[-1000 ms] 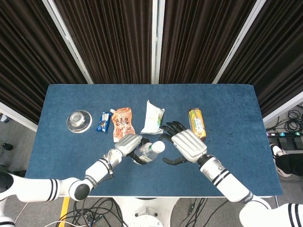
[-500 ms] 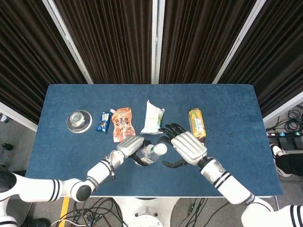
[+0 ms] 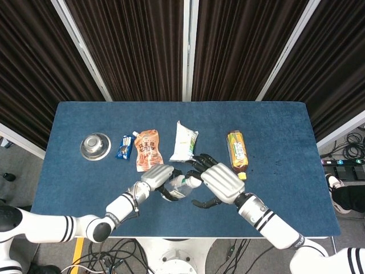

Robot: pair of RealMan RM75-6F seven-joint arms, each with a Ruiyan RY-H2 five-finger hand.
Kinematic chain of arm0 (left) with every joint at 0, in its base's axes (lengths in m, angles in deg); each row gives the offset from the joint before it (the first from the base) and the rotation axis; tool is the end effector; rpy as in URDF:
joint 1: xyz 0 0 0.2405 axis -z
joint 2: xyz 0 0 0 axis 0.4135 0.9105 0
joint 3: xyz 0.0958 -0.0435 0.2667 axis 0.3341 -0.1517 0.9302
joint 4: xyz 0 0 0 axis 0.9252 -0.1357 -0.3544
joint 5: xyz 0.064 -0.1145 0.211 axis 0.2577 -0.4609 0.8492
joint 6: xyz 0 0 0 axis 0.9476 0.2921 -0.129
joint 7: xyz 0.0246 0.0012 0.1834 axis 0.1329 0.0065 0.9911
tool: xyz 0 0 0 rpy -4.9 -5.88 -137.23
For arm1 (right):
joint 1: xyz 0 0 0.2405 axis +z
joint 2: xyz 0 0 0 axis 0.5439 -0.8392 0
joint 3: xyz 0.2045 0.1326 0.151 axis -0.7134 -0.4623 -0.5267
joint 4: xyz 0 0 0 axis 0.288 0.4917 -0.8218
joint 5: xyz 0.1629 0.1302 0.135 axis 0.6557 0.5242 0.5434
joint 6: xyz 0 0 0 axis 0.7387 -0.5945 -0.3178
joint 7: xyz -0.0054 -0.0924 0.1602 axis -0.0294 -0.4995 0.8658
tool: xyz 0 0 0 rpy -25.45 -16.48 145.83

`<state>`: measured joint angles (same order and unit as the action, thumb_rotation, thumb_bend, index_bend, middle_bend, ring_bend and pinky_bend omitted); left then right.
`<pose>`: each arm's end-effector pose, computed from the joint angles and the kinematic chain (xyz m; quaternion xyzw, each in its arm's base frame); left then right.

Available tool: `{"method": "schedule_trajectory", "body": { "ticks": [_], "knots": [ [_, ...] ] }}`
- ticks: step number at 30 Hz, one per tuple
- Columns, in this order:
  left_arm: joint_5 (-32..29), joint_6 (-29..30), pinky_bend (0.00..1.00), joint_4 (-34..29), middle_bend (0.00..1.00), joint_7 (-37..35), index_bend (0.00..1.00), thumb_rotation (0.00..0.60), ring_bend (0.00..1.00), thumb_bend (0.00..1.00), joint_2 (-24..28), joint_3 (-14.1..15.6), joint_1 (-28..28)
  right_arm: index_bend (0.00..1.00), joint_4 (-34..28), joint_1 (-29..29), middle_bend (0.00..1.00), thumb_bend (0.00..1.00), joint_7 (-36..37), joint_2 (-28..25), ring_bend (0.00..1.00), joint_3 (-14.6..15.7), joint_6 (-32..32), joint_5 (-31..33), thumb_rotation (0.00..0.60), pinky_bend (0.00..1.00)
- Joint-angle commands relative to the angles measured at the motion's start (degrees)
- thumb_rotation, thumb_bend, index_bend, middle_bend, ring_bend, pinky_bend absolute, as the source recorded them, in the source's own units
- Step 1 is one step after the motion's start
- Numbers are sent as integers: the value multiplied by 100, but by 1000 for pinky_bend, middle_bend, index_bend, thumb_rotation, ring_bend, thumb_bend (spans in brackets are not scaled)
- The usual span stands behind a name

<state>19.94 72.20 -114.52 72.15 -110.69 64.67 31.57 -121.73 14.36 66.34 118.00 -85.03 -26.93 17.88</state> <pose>-0.0550 0.3714 -0.1217 -0.7379 -0.5360 -0.3562 0.2031 -0.0431 -0.3173 0.0406 0.7903 -0.3812 0.4005 0.2640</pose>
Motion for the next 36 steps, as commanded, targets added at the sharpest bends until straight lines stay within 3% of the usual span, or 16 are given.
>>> {"method": "schedule_trajectory", "body": {
  "ticks": [1,36],
  "knots": [
    [37,17,538,-36,606,-8,586,600,518,42,22,3,-9,298,53,-14,87,195,-35,17,0,-9,106,36,417,0],
    [82,-1,538,-20,606,-79,585,600,517,42,40,50,4,299,-12,-77,88,204,-132,-91,0,83,341,31,422,0]
  ]
}}
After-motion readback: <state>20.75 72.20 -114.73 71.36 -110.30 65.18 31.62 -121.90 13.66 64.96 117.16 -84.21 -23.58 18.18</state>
